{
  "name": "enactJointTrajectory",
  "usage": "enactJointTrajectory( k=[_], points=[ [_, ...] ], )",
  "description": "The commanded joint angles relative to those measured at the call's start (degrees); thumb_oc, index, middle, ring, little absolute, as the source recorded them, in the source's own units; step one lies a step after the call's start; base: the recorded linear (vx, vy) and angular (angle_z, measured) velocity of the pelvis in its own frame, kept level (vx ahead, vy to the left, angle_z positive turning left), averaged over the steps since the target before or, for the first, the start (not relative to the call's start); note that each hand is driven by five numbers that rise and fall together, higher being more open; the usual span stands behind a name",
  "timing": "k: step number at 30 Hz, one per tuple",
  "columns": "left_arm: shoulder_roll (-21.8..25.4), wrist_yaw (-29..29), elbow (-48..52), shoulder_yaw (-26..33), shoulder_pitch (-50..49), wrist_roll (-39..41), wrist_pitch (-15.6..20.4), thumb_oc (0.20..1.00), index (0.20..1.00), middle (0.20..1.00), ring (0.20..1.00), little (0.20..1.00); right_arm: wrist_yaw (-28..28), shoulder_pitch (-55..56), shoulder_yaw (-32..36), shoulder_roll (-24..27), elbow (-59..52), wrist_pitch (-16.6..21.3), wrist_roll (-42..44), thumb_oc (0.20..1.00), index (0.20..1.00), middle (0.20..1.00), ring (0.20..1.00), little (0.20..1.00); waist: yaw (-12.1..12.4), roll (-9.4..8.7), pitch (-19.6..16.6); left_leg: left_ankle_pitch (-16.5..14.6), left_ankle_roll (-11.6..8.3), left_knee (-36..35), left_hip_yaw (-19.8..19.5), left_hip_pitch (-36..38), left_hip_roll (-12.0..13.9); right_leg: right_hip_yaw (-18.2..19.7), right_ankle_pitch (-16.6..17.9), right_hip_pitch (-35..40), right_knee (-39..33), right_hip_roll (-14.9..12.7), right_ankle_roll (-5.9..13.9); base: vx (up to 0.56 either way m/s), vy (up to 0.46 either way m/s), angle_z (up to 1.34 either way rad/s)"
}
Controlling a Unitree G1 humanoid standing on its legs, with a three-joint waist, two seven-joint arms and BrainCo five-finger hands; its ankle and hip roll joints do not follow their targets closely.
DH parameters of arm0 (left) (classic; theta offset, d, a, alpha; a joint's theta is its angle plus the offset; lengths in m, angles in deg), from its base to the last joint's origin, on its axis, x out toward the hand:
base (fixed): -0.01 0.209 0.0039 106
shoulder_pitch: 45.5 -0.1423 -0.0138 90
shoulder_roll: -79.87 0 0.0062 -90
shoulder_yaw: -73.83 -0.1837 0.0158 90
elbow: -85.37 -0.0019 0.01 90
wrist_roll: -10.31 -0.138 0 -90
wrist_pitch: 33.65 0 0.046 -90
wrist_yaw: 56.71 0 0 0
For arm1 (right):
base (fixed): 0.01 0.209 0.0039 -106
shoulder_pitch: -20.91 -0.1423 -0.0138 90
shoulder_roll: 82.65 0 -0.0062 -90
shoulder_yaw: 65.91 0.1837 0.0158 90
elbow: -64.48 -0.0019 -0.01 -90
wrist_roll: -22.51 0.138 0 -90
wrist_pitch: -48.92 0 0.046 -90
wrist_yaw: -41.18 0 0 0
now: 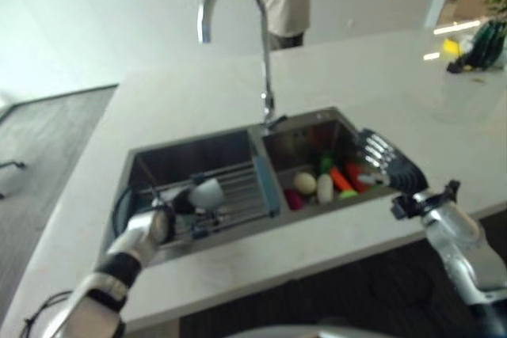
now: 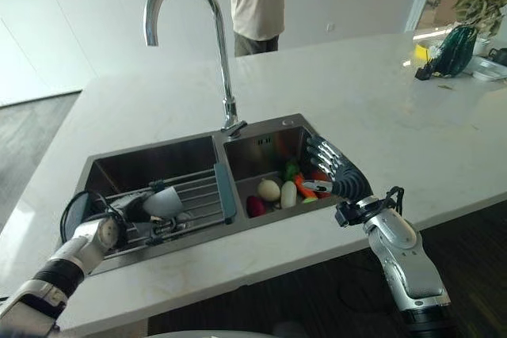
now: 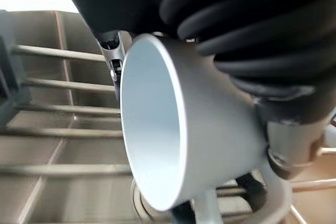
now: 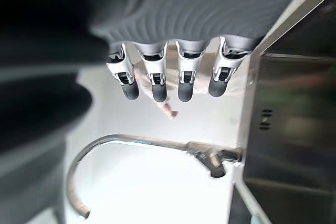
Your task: Place the dishes in the dishwasher.
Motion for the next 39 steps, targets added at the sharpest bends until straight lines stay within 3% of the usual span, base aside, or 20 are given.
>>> enactJointTrajectory(
  k=[1, 4, 9, 12, 15, 20, 28, 32, 33, 34, 35, 36, 39],
  points=[
    [-0.45, 5.42, 0.92, 4.98, -0.28, 1.92, 2.02, 0.200, 0.200, 0.200, 0.200, 0.200, -1.25, -1.22, 1.90, -0.13, -3.60, 4.58, 0.39, 1.000, 1.000, 1.000, 1.000, 1.000, 0.72, 1.09, 1.20, -7.43, 0.14, 7.03, -2.99, -0.97, 1.02, -1.46, -0.24, 1.51, -0.76, -2.18, 4.72, 0.00, -0.007, 0.10],
    [2.71, 9.64, 9.69, 12.49, -1.41, 2.74, 5.27, 0.200, 0.200, 0.200, 0.200, 0.200, -1.75, -0.32, 3.08, -0.45, -4.29, 3.78, 0.52, 1.000, 1.000, 1.000, 1.000, 1.000, 1.64, 0.78, 1.20, -7.24, -0.11, 7.03, -3.88, -1.41, 0.95, -2.10, -0.41, 1.74, -0.76, -2.55, 4.68, -0.01, -0.023, 0.17],
    [2.76, 10.28, 21.13, 18.93, -1.96, 6.21, 7.12, 0.200, 0.200, 0.200, 0.200, 0.200, -2.42, -0.29, 3.54, -1.45, -5.75, 2.26, -0.38, 1.000, 1.000, 1.000, 1.000, 1.000, 2.41, 0.71, 0.89, -7.20, -0.34, 7.03, -4.91, -1.84, 0.74, -2.42, -0.64, 1.79, -0.76, -2.83, 4.52, 0.02, -0.017, 0.14],
    [1.11, 13.39, 24.57, 22.93, -3.39, 15.48, 8.23, 0.200, 0.200, 0.200, 0.200, 0.200, -2.64, 0.08, 3.87, -2.11, -6.14, 2.11, -0.51, 1.000, 1.000, 1.000, 1.000, 1.000, 2.93, 0.56, 0.76, -7.15, -0.39, 7.03, -5.31, -2.00, 0.66, -2.63, -0.91, 2.01, -0.76, -2.94, 4.44, 0.02, -0.029, 0.08],
    [-6.27, 14.94, 28.30, 28.03, -5.63, 32.58, 9.82, 0.200, 0.200, 0.200, 0.200, 0.200, -3.47, 0.61, 3.62, -5.35, -6.73, 2.38, -2.52, 1.000, 1.000, 1.000, 1.000, 1.000, 3.91, 0.25, 0.72, -7.08, -0.42, 7.03, -6.09, -2.30, 0.55, -3.20, -1.22, 2.18, -0.76, -3.07, 4.13, 0.01, -0.063, 0.05],
    [-18.41, 9.62, 35.86, 32.00, -11.28, 54.16, 11.19, 0.200, 0.200, 0.200, 0.200, 0.200, -3.52, 0.70, 2.94, -7.94, -8.52, 2.17, -4.89, 1.000, 1.000, 1.000, 1.000, 1.000, 6.04, -0.26, 0.99, -6.58, -0.87, 7.03, -7.85, -2.72, 0.71, -4.18, -1.90, 2.81, -0.76, -2.74, 2.94, 0.03, -0.120, 0.14],
    [-23.57, 3.79, 41.65, 32.79, -17.83, 76.50, 7.76, 0.200, 0.200, 0.200, 0.200, 0.200, -2.83, 2.35, 2.65, -7.89, -11.43, 2.20, -3.67, 1.000, 1.000, 1.000, 1.000, 1.000, 9.96, -0.08, 2.65, -4.10, -2.79, 7.03, -10.75, -3.65, 2.27, -7.87, -2.73, 3.96, -0.76, -2.23, 1.48, 0.01, -0.151, 0.32],
    [-25.17, 3.21, 43.73, 32.80, -20.72, 83.49, 7.47, 0.200, 0.200, 0.200, 0.200, 0.200, -2.78, 0.66, 1.20, -6.93, -11.78, 3.25, -3.43, 1.000, 1.000, 1.000, 1.000, 1.000, 13.60, 0.99, 5.10, -0.93, -4.49, 7.03, -15.27, -6.93, 2.73, -9.40, -3.50, 4.73, -0.76, -1.45, 0.63, -0.06, -0.128, 0.39],
    [-25.27, 2.87, 44.33, 32.61, -21.19, 84.22, 7.72, 0.200, 0.200, 0.200, 0.200, 0.200, -3.23, 0.51, 0.66, -7.03, -12.32, 3.44, -4.02, 1.000, 1.000, 1.000, 1.000, 1.000, 13.99, 1.66, 5.83, 1.10, -5.20, 7.03, -14.70, -8.92, 4.20, -10.07, -3.80, 5.18, -0.76, -1.24, 0.67, -0.16, -0.076, 0.63],
    [-25.04, 0.98, 44.08, 31.94, -21.09, 85.87, 7.34, 0.200, 0.200, 0.200, 0.200, 0.200, -5.37, 1.05, 0.54, -6.95, -12.33, 4.21, -5.15, 1.000, 1.000, 1.000, 1.000, 1.000, 13.68, 2.04, 6.44, 2.89, -5.84, 7.03, -11.18, -10.20, 6.53, -12.27, -3.51, 5.65, -0.76, -1.73, 0.83, -0.13, -0.048, 0.98],
    [-25.04, 0.98, 44.08, 31.94, -21.09, 85.87, 7.34, 0.200, 0.200, 0.200, 0.200, 0.200, -5.37, 1.05, 0.54, -6.95, -12.33, 4.21, -5.15, 1.000, 1.000, 1.000, 1.000, 1.000, 13.68, 2.04, 6.44, 2.89, -5.84, 7.03, -11.18, -10.20, 6.53, -12.27, -3.51, 5.65, -0.76, -1.73, 0.83, -0.26, -0.019, 1.80],
    [-24.48, -2.05, 42.22, 30.67, -19.51, 88.62, 7.32, 0.200, 0.200, 0.200, 0.200, 0.200, -7.90, 1.51, 1.26, -5.46, -11.50, 6.32, -5.22, 1.000, 1.000, 1.000, 1.000, 1.000, 11.87, 1.41, 7.53, 4.08, -5.68, 7.03, -3.79, -7.07, 9.25, -16.80, -2.68, 6.66, -0.76, -3.89, 1.07, -0.30, 0.059, 2.01],
    [-24.39, -3.26, 41.58, 30.76, -17.58, 90.41, 8.59, 0.200, 0.200, 0.200, 0.200, 0.200, -6.19, 0.24, 3.48, -3.02, -8.94, 8.68, -2.35, 1.000, 1.000, 1.000, 1.000, 1.000, 10.06, -0.28, 7.63, 5.42, -4.66, 7.03, -1.63, 0.91, 7.29, -18.42, 0.62, 4.18, -0.76, -7.38, 0.65, -0.36, 0.179, 2.10]
  ],
)
